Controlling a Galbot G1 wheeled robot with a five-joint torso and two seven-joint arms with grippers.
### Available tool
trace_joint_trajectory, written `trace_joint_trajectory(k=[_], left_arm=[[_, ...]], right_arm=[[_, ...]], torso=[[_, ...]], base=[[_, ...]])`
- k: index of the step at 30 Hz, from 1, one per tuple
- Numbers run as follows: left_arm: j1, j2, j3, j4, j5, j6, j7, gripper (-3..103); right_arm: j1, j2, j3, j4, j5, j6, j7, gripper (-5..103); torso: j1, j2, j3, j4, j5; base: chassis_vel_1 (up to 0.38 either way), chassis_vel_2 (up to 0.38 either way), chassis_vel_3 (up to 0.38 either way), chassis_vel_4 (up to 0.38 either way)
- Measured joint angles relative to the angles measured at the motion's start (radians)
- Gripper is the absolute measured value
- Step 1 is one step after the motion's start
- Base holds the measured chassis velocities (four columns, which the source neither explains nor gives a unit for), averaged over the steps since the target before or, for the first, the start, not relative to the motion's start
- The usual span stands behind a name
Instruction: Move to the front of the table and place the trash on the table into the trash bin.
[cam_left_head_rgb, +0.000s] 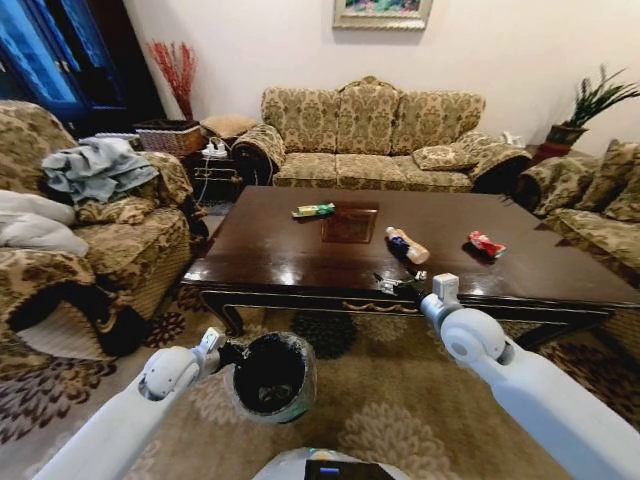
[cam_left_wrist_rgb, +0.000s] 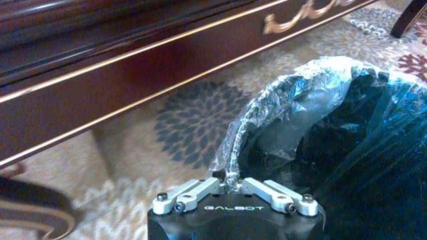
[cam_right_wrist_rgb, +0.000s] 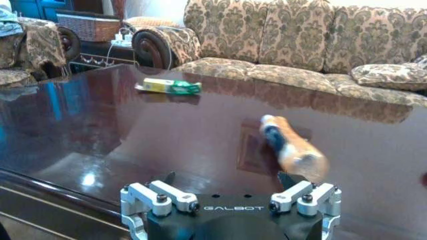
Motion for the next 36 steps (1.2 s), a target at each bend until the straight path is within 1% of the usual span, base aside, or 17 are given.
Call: trace_joint_trajectory(k=[2,5,8,11,14,16,22,24,25,26,27,30,31,32,33,34,36], left_arm=[[0.001,-0.002,0.001,-0.003,0.002,0.0,0.0,0],[0.001,-0.006,0.005,-0.006,0.005,0.0,0.0,0],[0.001,-0.007,0.007,-0.011,0.006,0.0,-0.001,0],[0.001,-0.008,0.007,-0.013,0.006,0.0,-0.001,0],[0.001,-0.008,0.007,-0.016,0.006,0.0,-0.001,0],[0.001,-0.01,0.008,-0.016,0.006,-0.001,0.001,0],[0.005,-0.013,0.01,-0.024,0.009,-0.001,0.001,0],[0.008,-0.016,0.013,-0.026,0.01,-0.001,0.0,0],[0.008,-0.016,0.013,-0.026,0.01,-0.001,0.0,0],[0.008,-0.017,0.015,-0.026,0.011,-0.001,-0.001,0],[0.008,-0.02,0.017,-0.027,0.011,-0.001,-0.005,0],[0.008,-0.026,0.019,-0.03,0.011,-0.001,-0.006,0],[0.008,-0.026,0.019,-0.03,0.011,-0.001,-0.006,0],[0.01,-0.027,0.019,-0.032,0.011,-0.001,-0.006,0],[0.01,-0.027,0.019,-0.032,0.011,-0.001,-0.006,0],[0.011,-0.027,0.018,-0.032,0.011,-0.001,-0.005,0],[0.012,-0.028,0.015,-0.032,0.011,0.0,-0.005,0]], right_arm=[[0.0,0.0,0.0,0.0,-0.002,0.002,-0.003,100],[0.0,0.0,0.0,0.0,-0.005,0.002,-0.005,100],[0.0,0.004,-0.004,-0.001,-0.013,0.003,-0.006,100],[0.0,0.009,-0.009,-0.004,-0.025,0.009,-0.006,100],[0.006,0.022,-0.02,-0.011,-0.038,0.021,-0.003,100],[0.023,0.034,-0.038,-0.023,-0.042,0.026,0.004,100],[0.106,0.059,-0.091,-0.061,-0.038,0.015,0.009,100],[0.173,0.075,-0.139,-0.085,-0.029,0.012,0.017,100],[0.173,0.075,-0.139,-0.085,-0.029,0.012,0.017,100],[0.21,0.085,-0.171,-0.098,-0.023,0.012,0.025,100],[0.272,0.11,-0.232,-0.127,-0.006,0.01,0.035,100],[0.371,0.175,-0.329,-0.2,0.018,0.012,0.058,100],[0.371,0.175,-0.329,-0.2,0.018,0.012,0.058,100],[0.424,0.223,-0.368,-0.264,0.024,0.015,0.069,100],[0.424,0.223,-0.368,-0.264,0.024,0.015,0.069,100],[0.455,0.25,-0.387,-0.306,0.026,0.019,0.075,100],[0.517,0.314,-0.412,-0.39,0.034,0.03,0.082,100]], torso=[[0.0,0.0,0.0,0.0001,0.001],[0.0,0.0,0.0,-0.0001,-0.0002],[0.0,0.0,0.0,-0.0001,0.0007],[0.0,0.0,0.0,-0.0003,-0.0004],[0.0,0.0,0.0,-0.0004,0.0015],[0.0,0.0,0.0,-0.0006,0.0003],[0.0,0.0,0.0,-0.0004,0.001],[0.0,0.0,0.0,0.0003,-0.002],[0.0,0.0,0.0,0.0003,-0.002],[0.0,0.0,0.0,0.0005,-0.0017],[0.0,0.0,0.0,0.001,0.0002],[0.0,0.0,0.0,0.0003,-0.0005],[0.0,0.0,0.0,0.0003,-0.0005],[0.0,0.0,0.0,0.0,0.0006],[0.0,0.0,0.0,0.0,0.0006],[0.0,0.0,0.0,0.0001,0.0008],[0.0,0.0,0.0,-0.0001,-0.0003]], base=[[-0.326,-0.342,0.333,0.341],[-0.361,-0.356,0.354,0.375],[-0.376,-0.375,0.364,0.377],[-0.354,-0.37,0.358,0.385],[-0.318,-0.311,0.329,0.288],[-0.263,-0.215,0.2,0.241],[-0.089,-0.084,0.068,0.08],[0.025,0.028,-0.019,-0.018],[0.05,0.055,-0.039,-0.036],[0.05,0.055,-0.034,-0.036],[0.068,0.055,-0.024,-0.038],[0.0,0.0,0.0,0.0],[0.0,0.0,0.0,0.0],[0.0,0.0,0.0,0.0],[0.0,0.0,0.0,0.0],[0.0,0.0,0.0,0.0],[0.0,0.0,0.0,0.0]])
